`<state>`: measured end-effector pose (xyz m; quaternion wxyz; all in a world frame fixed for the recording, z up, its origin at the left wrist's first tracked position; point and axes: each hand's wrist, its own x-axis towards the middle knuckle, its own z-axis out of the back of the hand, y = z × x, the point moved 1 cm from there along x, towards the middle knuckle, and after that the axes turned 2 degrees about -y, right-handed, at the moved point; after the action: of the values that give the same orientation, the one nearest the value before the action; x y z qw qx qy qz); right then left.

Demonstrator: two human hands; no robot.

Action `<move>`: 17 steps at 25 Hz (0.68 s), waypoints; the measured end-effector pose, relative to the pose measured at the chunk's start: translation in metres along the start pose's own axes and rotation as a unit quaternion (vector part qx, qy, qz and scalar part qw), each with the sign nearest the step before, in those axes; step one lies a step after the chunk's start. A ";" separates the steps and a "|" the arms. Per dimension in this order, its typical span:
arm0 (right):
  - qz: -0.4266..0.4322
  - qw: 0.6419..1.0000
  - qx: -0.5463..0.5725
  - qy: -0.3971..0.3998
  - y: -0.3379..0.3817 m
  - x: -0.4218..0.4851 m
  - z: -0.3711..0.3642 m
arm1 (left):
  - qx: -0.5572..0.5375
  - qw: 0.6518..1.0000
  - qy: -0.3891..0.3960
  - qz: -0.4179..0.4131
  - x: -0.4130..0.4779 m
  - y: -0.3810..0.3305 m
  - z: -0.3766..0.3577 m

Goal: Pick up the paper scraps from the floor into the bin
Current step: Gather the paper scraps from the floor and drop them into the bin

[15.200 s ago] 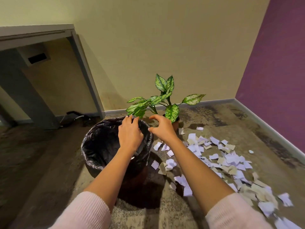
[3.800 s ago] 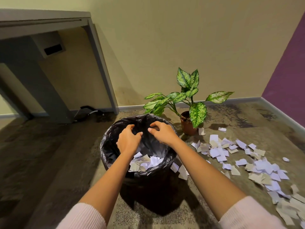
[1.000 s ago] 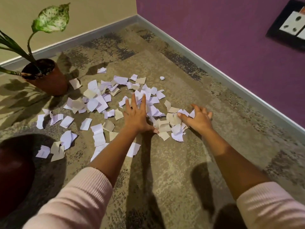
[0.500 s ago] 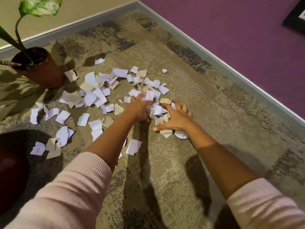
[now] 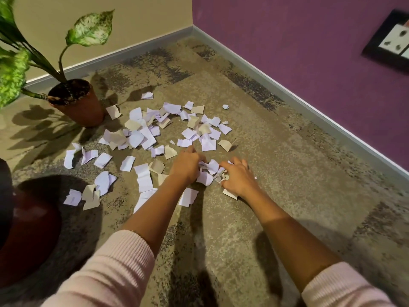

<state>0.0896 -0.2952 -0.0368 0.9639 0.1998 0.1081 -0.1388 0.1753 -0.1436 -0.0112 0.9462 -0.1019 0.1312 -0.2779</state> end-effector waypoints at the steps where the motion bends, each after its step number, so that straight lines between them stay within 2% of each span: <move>1: -0.004 1.000 0.010 -0.008 0.001 -0.003 0.001 | -0.007 1.000 -0.009 0.003 -0.005 0.000 0.001; 7: -0.033 0.995 0.082 -0.047 0.006 -0.016 0.019 | -0.023 0.999 -0.040 0.019 -0.025 0.000 0.018; 17: -0.027 0.982 0.158 -0.097 0.043 -0.035 0.060 | -0.052 0.990 -0.129 0.041 -0.066 0.006 0.075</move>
<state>0.0791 -0.2746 0.0415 0.9218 0.3325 -0.0043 -0.1992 0.1478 -0.0930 0.0704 0.9592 -0.1801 0.0267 -0.2164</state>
